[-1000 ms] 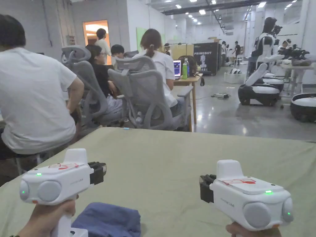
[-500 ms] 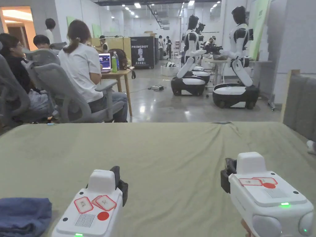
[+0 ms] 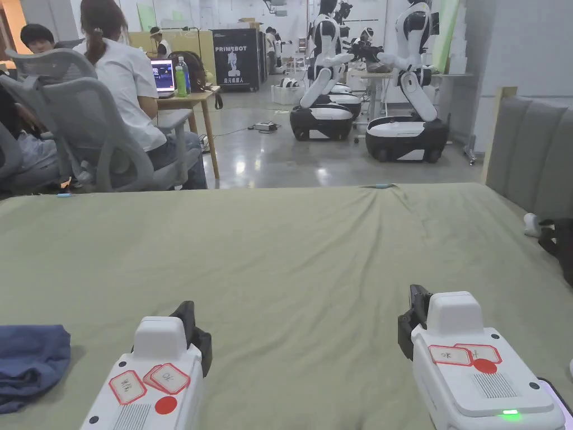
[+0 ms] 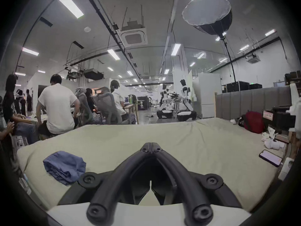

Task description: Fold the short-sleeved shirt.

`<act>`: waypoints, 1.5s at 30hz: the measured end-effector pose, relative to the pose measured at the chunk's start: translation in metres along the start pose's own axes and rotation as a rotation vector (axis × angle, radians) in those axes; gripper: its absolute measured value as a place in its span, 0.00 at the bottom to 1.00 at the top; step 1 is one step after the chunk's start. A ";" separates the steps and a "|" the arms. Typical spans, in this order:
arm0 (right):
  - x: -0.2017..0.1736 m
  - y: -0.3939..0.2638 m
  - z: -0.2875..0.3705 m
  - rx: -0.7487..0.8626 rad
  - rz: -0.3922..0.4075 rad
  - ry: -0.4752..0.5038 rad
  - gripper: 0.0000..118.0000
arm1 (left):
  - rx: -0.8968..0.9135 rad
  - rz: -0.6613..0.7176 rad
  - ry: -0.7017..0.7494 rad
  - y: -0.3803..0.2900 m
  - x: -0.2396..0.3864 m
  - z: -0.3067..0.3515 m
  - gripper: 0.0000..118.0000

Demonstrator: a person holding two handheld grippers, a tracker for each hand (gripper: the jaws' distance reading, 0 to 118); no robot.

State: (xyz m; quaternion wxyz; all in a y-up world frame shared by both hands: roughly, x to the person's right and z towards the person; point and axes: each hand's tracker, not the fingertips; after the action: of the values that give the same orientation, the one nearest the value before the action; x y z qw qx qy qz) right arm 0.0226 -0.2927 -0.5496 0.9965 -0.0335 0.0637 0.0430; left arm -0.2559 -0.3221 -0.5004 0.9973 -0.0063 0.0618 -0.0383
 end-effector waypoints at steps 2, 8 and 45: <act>-0.004 0.000 -0.004 0.000 0.000 0.008 0.00 | -0.006 -0.025 0.006 -0.001 0.004 -0.004 0.00; -0.009 -0.002 -0.011 -0.033 -0.002 0.012 0.00 | 0.002 -0.012 0.002 -0.005 0.006 -0.010 0.00; -0.004 -0.011 -0.009 -0.059 -0.001 -0.018 1.00 | 0.006 -0.057 -0.005 -0.007 0.009 -0.011 1.00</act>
State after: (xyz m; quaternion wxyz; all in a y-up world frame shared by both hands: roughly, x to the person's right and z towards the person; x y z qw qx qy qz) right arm 0.0187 -0.3043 -0.5578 0.9956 -0.0623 0.0531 0.0444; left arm -0.2492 -0.3296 -0.5123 0.9960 -0.0053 0.0589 -0.0668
